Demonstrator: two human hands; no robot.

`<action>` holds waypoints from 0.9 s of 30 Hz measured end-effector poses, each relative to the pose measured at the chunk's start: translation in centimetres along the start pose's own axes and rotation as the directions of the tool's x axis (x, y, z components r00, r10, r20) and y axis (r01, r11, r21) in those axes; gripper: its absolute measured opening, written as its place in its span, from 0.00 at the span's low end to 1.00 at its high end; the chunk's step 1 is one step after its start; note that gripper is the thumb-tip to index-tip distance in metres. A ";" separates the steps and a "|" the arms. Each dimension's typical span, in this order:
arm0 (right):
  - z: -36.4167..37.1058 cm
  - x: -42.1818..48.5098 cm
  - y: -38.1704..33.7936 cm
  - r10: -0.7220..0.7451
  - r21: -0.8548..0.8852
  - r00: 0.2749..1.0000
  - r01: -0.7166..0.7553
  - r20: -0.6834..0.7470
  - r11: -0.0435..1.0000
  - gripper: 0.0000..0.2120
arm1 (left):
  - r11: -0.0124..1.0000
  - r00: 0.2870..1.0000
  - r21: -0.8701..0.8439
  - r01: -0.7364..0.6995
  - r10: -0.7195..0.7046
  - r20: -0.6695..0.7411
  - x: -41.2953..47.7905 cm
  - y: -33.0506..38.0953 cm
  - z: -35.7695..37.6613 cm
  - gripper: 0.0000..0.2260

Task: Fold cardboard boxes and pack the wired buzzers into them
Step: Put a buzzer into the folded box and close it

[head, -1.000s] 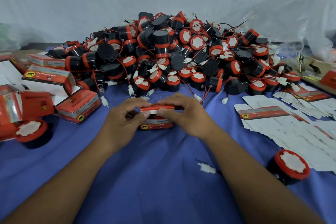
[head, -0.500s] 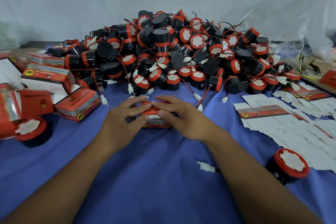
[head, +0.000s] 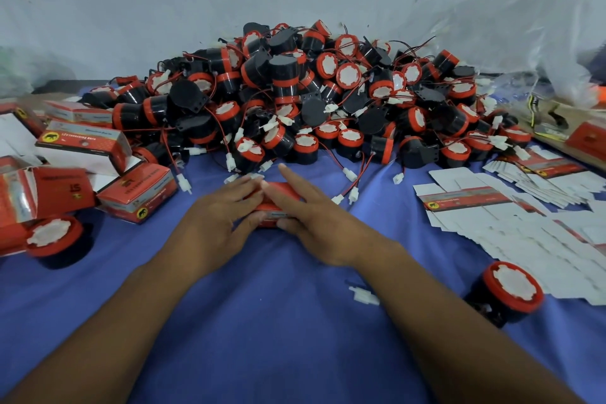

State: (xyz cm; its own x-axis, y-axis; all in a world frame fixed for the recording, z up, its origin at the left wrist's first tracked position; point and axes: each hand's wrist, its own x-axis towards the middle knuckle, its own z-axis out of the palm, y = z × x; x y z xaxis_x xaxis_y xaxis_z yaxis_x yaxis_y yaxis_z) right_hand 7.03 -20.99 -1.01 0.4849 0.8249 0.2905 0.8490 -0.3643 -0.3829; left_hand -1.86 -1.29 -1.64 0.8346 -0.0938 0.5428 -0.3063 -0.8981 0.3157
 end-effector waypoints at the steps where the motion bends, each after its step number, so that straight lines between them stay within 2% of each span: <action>1: 0.2 0.0 -0.4 -0.008 0.002 0.999 0.008 -0.048 1.000 0.26 | 1.000 1.000 -0.014 0.001 -0.002 -0.022 -0.1 0.0 0.0 0.19; 4: 0.2 0.5 -0.9 -0.084 -0.055 0.980 0.075 -0.180 0.996 0.20 | 0.999 0.995 -0.037 -0.020 0.017 -0.095 -0.3 0.1 0.2 0.16; 8: 0.2 1.0 -0.9 -0.129 -0.030 0.973 0.126 -0.192 0.992 0.16 | 0.995 0.995 -0.095 0.020 -0.030 -0.098 0.0 0.2 0.3 0.16; 10: 0.4 0.5 -0.7 -0.055 0.034 0.989 0.060 -0.140 0.998 0.19 | 0.990 0.996 -0.129 0.054 -0.061 -0.058 -0.1 0.3 0.2 0.17; 13: 0.1 0.1 -0.1 0.148 0.260 0.985 -0.120 -0.090 0.958 0.23 | 0.945 0.982 -0.270 0.186 -0.187 0.022 -0.1 -0.3 -0.1 0.27; 16: -0.7 0.3 0.2 0.322 0.556 0.940 -0.210 -0.111 0.804 0.14 | 0.855 0.949 -0.412 0.314 -0.279 0.145 -0.2 -0.8 -0.4 0.36; 18: -1.1 0.6 0.2 0.384 0.643 0.918 -0.233 -0.103 0.729 0.10 | 0.830 0.948 -0.458 0.317 -0.275 0.158 -0.3 -0.7 -0.3 0.39; 20: -1.1 0.4 0.3 0.398 0.679 0.914 -0.243 -0.079 0.693 0.15 | 0.808 0.948 -0.501 0.309 -0.301 0.100 -0.3 -0.5 -0.3 0.35; 22: -1.2 0.3 0.4 0.346 0.734 0.937 -0.209 -0.038 0.647 0.18 | 0.779 0.930 -0.530 0.334 -0.364 0.051 0.0 -0.4 -0.4 0.28; 25: -0.9 0.4 0.3 0.285 0.751 0.958 -0.158 -0.043 0.642 0.16 | 0.707 0.910 -0.622 0.337 -0.413 0.024 0.0 -0.9 -0.3 0.22; 27: -0.8 0.5 0.3 0.276 0.769 0.960 -0.136 -0.054 0.625 0.16 | 0.689 0.909 -0.636 0.348 -0.414 0.048 -0.1 -1.1 -0.3 0.21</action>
State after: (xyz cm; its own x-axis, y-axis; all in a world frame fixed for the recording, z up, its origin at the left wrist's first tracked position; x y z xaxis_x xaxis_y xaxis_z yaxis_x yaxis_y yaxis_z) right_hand 7.72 -21.07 -0.30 0.7107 0.6681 0.2205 0.3032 -0.0079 -0.9529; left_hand -1.72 -0.19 -1.81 0.9073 0.2663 0.3254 -0.2121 -0.3782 0.9011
